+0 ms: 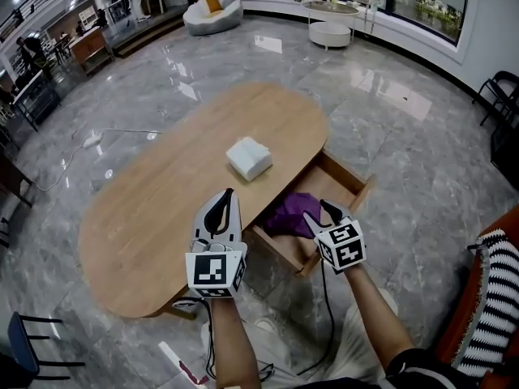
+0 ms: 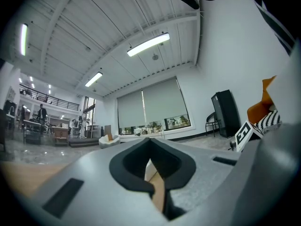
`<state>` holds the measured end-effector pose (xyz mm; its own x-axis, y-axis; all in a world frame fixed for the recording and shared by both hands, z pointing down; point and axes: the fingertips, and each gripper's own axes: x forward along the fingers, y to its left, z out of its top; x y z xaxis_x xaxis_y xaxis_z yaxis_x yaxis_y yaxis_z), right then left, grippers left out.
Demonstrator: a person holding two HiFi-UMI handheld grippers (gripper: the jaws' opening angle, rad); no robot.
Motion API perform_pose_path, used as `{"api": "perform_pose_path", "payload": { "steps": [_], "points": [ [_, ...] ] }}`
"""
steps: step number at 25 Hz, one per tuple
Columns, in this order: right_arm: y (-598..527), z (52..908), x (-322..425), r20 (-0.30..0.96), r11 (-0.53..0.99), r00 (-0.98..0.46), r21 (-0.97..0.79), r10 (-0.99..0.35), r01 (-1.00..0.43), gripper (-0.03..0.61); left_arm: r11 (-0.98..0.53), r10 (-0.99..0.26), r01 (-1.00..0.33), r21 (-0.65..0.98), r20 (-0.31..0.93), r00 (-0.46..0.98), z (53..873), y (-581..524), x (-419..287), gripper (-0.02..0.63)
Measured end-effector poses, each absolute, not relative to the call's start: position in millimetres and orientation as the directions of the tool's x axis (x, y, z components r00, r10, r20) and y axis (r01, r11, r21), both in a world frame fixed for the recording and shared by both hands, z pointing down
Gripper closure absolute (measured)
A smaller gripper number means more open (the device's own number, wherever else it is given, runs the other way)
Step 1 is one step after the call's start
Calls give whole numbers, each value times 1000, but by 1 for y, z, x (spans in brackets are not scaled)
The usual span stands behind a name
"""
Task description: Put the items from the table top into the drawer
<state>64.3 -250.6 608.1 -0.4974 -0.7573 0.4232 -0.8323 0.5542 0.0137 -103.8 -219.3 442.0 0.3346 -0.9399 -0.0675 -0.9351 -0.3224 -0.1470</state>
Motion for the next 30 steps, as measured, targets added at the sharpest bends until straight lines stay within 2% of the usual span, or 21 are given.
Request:
{"api": "perform_pose_path", "payload": {
  "steps": [19,30],
  "points": [
    [-253,597,59,374,550,-513,-10,-772,-835,380,-304,-949,-943,-138,-42,312,445,-221,-109,611],
    [-250,593,54,372,557,-518,-6,-770,-831,380,-315,-939,-939,-140,-99,330,436,-216,-105,611]
  ]
}}
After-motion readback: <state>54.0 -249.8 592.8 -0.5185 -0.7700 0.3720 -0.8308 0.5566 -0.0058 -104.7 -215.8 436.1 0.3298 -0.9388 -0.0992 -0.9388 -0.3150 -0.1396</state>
